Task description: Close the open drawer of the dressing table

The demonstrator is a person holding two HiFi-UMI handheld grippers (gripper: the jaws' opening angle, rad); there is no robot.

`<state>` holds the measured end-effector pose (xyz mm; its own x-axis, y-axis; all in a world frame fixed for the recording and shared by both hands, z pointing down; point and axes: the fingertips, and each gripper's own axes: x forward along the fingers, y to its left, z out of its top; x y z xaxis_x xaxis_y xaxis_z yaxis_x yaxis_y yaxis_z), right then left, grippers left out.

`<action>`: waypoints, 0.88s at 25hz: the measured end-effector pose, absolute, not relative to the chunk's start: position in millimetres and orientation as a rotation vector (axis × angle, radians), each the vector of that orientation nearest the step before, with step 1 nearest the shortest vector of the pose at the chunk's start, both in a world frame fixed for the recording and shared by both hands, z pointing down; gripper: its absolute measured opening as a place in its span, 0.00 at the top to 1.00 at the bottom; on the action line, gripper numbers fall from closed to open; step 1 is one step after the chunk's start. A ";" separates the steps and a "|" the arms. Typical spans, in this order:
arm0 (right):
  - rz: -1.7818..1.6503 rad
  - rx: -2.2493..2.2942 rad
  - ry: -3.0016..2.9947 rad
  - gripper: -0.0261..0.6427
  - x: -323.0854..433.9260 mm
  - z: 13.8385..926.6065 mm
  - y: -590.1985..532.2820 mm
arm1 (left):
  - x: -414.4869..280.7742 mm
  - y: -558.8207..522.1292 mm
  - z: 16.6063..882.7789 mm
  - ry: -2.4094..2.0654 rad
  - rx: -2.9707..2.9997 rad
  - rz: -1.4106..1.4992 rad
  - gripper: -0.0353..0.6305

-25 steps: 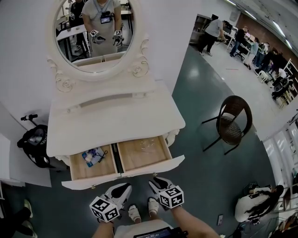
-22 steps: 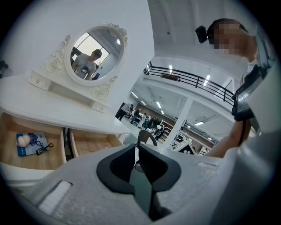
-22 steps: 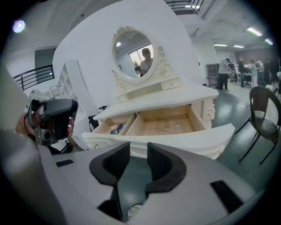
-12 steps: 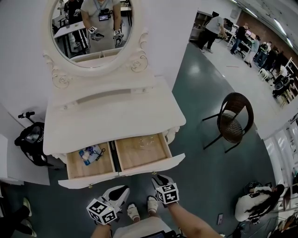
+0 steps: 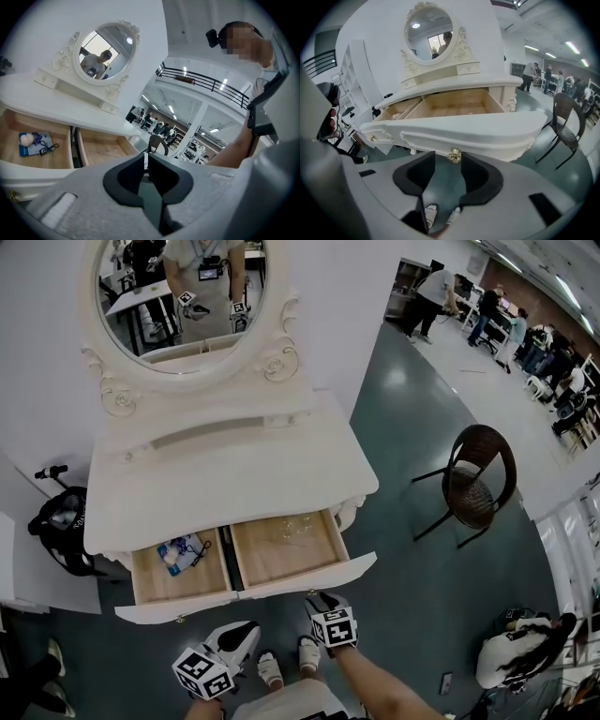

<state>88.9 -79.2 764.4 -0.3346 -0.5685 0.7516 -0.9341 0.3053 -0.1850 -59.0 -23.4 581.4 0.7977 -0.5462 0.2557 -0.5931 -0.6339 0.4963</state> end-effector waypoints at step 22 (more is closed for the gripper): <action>0.941 1.272 -1.913 0.76 92.4 790.7 -89.9 | -56.1 -42.4 577.7 -0.828 2.417 0.096 0.93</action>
